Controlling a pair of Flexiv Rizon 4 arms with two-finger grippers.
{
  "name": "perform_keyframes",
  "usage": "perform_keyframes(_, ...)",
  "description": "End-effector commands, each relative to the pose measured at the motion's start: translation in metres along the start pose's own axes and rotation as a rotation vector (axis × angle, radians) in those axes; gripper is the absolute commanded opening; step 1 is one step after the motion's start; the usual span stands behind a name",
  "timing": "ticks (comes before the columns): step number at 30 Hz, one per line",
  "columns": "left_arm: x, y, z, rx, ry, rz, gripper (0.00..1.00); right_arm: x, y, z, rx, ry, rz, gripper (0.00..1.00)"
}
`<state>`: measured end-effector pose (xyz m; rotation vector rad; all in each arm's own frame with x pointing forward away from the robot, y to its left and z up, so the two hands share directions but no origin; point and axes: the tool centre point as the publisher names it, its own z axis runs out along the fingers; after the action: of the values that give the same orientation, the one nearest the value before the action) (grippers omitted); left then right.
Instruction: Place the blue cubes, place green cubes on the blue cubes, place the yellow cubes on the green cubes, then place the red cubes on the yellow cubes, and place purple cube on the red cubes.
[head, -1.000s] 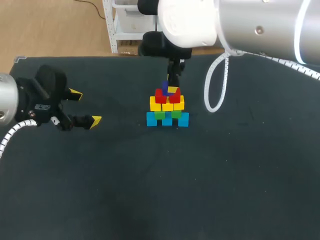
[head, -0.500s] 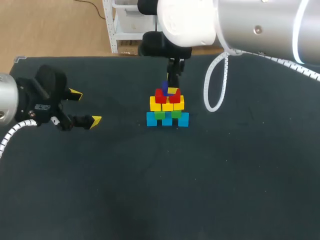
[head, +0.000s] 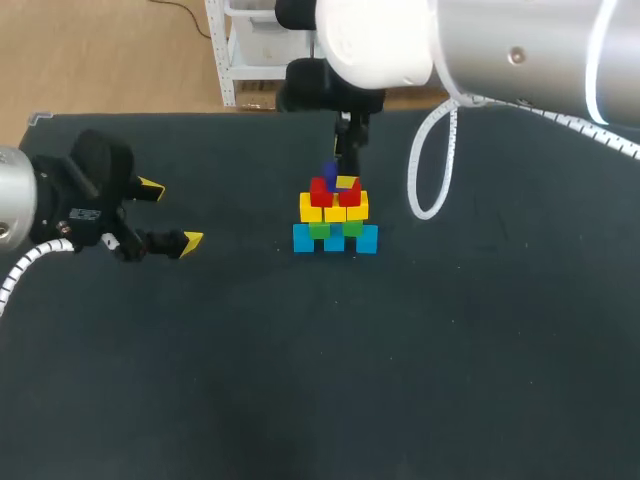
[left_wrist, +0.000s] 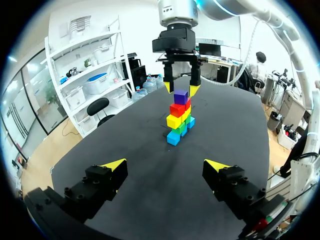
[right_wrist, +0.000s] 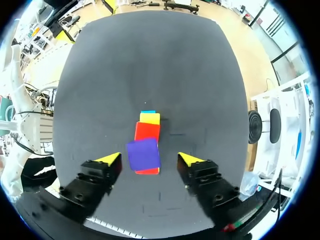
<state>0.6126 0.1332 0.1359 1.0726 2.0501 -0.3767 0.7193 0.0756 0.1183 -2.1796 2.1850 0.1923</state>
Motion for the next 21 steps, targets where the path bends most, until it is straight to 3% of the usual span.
perform_keyframes(1, -0.003, -0.001, 0.002, -0.008, 0.014, -0.002, 1.00, 0.005, 0.004, -0.008, 0.014, -0.010, 0.004, 1.00)
perform_keyframes(9, -0.003, -0.001, 0.002, -0.008, 0.014, -0.002, 1.00, 0.020, 0.008, -0.022, 0.055, -0.069, 0.042, 1.00)
perform_keyframes(21, -0.003, -0.001, 0.002, -0.008, 0.014, -0.002, 1.00, 0.062, 0.010, -0.034, 0.159, -0.364, 0.136, 1.00)
